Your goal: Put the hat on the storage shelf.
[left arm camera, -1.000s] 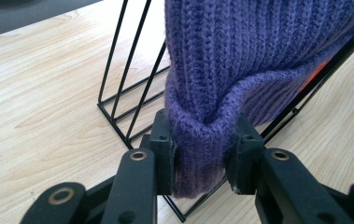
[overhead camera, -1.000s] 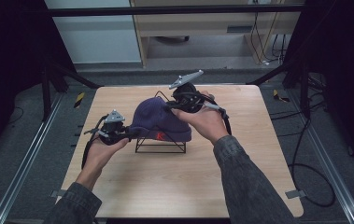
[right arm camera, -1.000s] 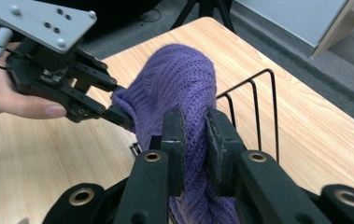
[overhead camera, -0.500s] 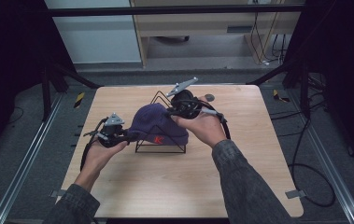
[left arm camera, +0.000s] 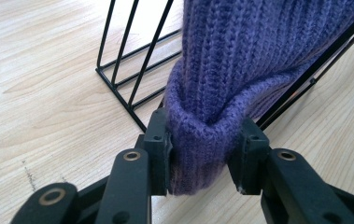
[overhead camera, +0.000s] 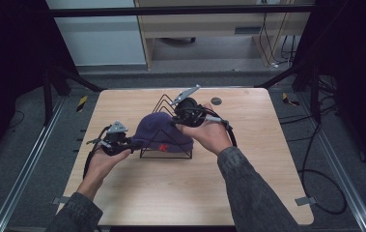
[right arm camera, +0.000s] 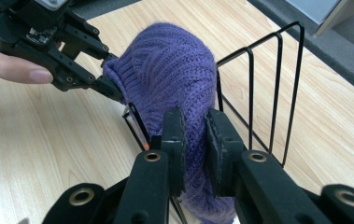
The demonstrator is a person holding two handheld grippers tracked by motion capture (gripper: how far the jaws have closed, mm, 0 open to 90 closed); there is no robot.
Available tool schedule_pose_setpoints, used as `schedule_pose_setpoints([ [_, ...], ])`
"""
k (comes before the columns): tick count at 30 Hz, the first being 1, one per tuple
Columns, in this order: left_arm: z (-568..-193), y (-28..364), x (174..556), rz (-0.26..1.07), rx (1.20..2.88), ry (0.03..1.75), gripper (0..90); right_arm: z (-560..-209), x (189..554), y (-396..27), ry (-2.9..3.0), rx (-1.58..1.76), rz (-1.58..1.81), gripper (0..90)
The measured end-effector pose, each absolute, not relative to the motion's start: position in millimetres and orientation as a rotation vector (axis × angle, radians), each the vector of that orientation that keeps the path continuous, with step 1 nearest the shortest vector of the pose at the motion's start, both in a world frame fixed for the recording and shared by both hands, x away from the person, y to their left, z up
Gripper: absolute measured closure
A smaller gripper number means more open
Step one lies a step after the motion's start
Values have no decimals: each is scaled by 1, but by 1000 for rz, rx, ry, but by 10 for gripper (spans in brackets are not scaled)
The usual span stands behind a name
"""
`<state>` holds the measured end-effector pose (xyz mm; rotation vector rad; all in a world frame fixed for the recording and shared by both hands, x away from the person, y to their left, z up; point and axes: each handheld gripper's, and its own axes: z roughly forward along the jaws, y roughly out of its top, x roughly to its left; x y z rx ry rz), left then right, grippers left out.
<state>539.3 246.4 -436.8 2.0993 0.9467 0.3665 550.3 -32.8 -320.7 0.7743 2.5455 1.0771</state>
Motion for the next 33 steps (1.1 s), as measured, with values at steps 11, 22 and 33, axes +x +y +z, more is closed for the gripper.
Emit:
schedule_pose_setpoints([
  [11,-445,250,537,354,2098,950,595,-326,549,-31,2559,774,1066,776],
  [22,-449,254,535,352,2106,952,584,-330,547,-32,2565,777,1066,748],
  [33,-452,258,534,347,2112,966,582,-332,544,-31,2570,776,1073,738],
])
